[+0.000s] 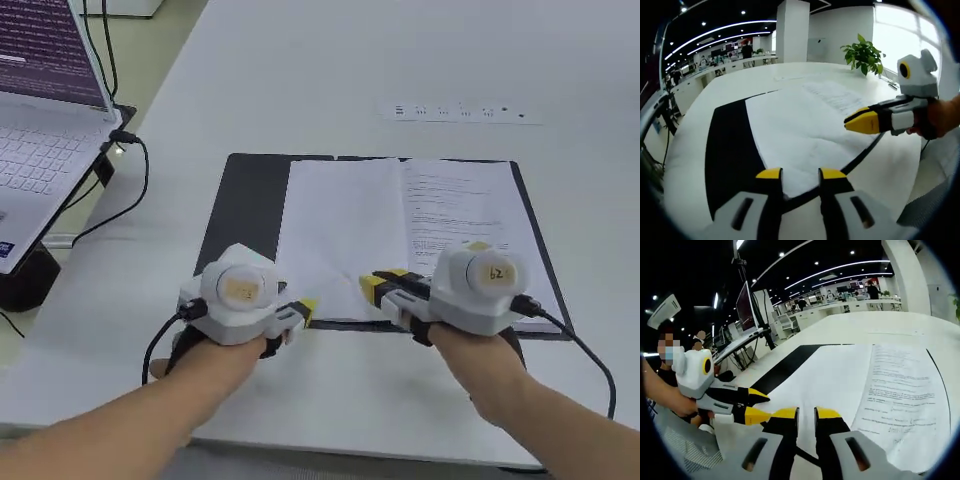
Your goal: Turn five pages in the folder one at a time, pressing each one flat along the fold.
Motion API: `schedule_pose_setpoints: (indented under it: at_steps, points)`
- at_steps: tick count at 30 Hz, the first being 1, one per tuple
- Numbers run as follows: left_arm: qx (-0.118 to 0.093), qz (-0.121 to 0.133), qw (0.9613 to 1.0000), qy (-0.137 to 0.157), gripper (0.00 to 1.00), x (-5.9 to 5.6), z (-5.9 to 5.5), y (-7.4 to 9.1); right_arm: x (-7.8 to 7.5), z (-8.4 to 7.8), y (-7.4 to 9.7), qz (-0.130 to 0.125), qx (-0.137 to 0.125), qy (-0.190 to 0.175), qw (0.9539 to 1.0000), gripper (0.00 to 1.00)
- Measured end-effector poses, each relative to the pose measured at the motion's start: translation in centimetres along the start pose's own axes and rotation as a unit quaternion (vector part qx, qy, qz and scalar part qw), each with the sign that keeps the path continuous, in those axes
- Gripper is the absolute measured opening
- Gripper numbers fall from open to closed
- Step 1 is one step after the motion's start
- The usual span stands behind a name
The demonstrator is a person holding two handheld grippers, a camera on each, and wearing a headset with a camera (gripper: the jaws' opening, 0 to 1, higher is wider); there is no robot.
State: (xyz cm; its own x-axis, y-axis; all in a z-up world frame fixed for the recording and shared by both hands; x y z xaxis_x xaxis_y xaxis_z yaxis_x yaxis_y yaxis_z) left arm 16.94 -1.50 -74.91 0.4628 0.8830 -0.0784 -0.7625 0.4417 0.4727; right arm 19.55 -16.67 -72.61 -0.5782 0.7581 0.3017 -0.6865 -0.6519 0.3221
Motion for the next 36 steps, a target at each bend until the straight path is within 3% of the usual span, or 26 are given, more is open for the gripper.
schedule_pose_setpoints:
  at_steps: [2, 3, 5, 15, 20, 36]
  points:
    - [0.008, 0.008, 0.9999, -0.002, 0.26, 0.0, -0.7, 0.1, -0.7, 0.2, -0.2, -0.001, -0.001, -0.001, 1.0000, 0.10]
    - [-0.020, 0.011, 0.9995, -0.022, 0.25, 0.2, -0.3, 0.0, -0.9, 0.3, -0.3, 0.000, -0.003, -0.003, 1.0000, 0.10]
    - [-0.016, 0.015, 0.9997, -0.012, 0.26, 0.1, -0.8, 0.2, -1.5, 0.6, -0.5, 0.001, -0.006, -0.004, 1.0000, 0.10]
    - [-0.044, 0.029, 0.9986, -0.005, 0.26, 0.0, -1.1, 0.3, -5.4, 1.3, -2.7, -0.010, -0.008, -0.010, 0.9999, 0.07]
    - [-0.050, 0.031, 0.9983, -0.002, 0.26, 0.1, -1.2, 0.2, -7.0, 1.9, -4.0, -0.010, -0.010, 0.008, 0.9999, 0.00]
    - [-0.053, 0.040, 0.9978, 0.003, 0.25, 0.0, -1.3, 0.1, -9.9, 4.4, -7.2, -0.042, -0.042, -0.011, 0.9982, 0.00]
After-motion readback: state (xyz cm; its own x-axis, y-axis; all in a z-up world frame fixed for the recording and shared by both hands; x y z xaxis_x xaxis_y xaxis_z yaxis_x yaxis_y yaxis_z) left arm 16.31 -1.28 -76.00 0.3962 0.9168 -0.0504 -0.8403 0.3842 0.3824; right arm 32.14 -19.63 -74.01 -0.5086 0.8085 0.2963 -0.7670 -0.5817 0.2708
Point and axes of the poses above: the centre of the closed fingertips' face, and the gripper's own axes: y roughly backward along the fingers, x roughly to its left, z roughly out of its top, the point moved 6 cm from there along y, roughly backward along the fingers, and after that the axes turned 9 degrees about -x, right-handed, at the moved point
